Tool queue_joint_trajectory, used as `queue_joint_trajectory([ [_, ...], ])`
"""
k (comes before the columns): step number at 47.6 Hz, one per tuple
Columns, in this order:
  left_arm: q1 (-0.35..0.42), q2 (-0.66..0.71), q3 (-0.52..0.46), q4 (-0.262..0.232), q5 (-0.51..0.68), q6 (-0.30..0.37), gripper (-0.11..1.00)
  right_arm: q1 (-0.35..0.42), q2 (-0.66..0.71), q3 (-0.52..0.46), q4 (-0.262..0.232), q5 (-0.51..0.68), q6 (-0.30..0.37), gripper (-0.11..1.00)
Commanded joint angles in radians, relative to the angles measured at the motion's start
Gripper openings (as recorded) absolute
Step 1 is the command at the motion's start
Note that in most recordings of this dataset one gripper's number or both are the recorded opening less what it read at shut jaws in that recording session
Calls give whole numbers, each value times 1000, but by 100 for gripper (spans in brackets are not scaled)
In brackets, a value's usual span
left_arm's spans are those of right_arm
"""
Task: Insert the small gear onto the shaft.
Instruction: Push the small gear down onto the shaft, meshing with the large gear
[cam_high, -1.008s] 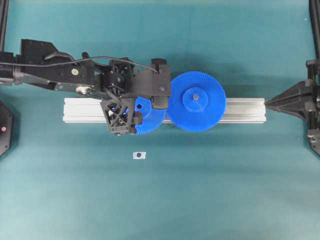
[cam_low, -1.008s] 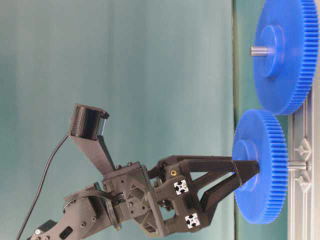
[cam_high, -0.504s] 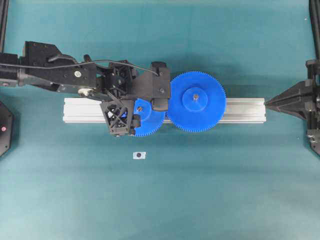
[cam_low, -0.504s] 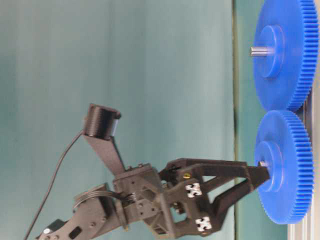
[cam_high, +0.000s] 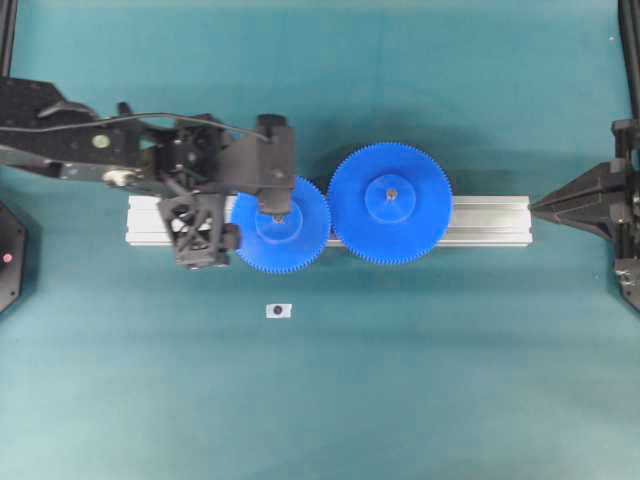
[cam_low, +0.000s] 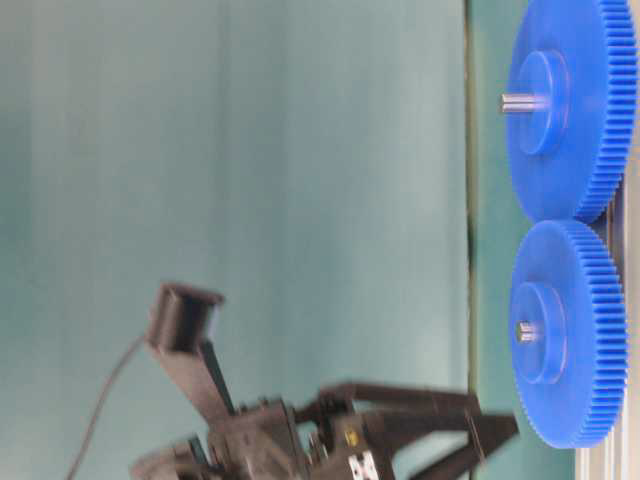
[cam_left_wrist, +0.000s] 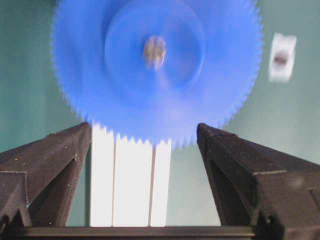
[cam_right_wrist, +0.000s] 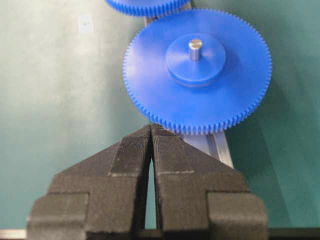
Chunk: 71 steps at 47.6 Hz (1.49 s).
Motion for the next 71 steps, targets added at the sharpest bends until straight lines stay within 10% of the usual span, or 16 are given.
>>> queue_joint_trajectory([
  [1,2,-29,9,2,-9,-15,84,-3,8,-9,0,-5,9,7],
  [40,-8,109,9,2,-336,-153,84,-5,6,-3,0,-5,20,7],
  [71,-17,23,-64,2,-285,-195,84,-14,2,2,0,-5,20,7],
])
